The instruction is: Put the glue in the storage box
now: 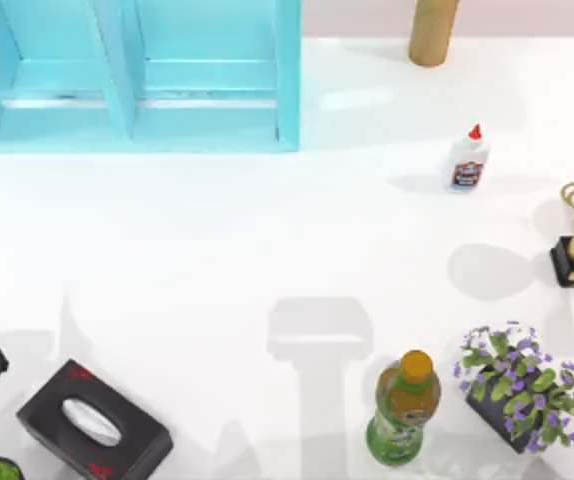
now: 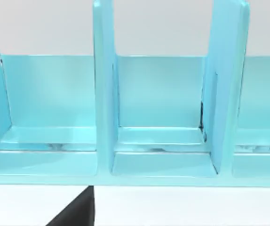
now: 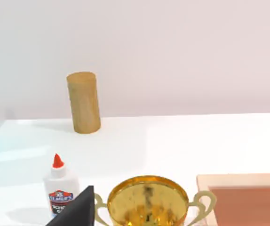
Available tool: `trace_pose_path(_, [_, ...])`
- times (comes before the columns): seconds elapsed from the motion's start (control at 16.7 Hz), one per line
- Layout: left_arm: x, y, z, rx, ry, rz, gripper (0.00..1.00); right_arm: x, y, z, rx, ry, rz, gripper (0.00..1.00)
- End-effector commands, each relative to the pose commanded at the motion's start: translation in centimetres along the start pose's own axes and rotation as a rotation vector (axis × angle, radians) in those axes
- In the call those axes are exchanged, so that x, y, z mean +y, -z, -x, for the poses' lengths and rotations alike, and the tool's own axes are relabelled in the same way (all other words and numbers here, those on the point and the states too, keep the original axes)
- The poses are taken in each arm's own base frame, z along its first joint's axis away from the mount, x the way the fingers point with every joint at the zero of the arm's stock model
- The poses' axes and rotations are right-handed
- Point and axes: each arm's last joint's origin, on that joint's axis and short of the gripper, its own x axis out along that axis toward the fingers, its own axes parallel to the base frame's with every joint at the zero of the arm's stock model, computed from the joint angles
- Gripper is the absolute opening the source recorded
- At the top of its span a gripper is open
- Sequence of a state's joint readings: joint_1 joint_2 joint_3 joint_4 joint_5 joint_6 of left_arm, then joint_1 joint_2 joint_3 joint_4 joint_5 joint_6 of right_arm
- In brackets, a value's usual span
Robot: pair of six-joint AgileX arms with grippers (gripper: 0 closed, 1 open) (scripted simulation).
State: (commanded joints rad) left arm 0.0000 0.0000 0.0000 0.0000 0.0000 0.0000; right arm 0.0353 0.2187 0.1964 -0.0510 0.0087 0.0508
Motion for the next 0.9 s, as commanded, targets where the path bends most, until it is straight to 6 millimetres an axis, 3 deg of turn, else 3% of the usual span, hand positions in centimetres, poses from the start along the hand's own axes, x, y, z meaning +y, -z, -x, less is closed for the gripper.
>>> trace_pose_path(0.24, [0.0, 0.0, 0.0, 0.000, 0.000, 0.000, 1.00, 1.2, -6.6, -3.1, 0.107, -0.023, -0.052, 1.00])
trace_pose_path(0.36, [0.0, 0.0, 0.0, 0.000, 0.000, 0.000, 1.00, 2.2, -9.3, -6.7, 0.195, -0.027, -0.073, 1.00])
trace_pose_path(0.48, [0.0, 0.0, 0.0, 0.000, 0.000, 0.000, 1.00, 3.7, -10.4, -11.3, 0.305, -0.024, -0.085, 1.00])
trace_pose_path(0.6, [0.0, 0.0, 0.0, 0.000, 0.000, 0.000, 1.00, 5.4, -9.6, -15.9, 0.422, -0.015, -0.083, 1.00])
trace_pose_path(0.72, [0.0, 0.0, 0.0, 0.000, 0.000, 0.000, 1.00, 7.2, -7.5, -19.5, 0.532, -0.004, -0.070, 1.00])
trace_pose_path(0.9, [0.0, 0.0, 0.0, 0.000, 0.000, 0.000, 1.00, 10.1, -3.8, -23.1, 0.665, 0.012, -0.032, 1.00])
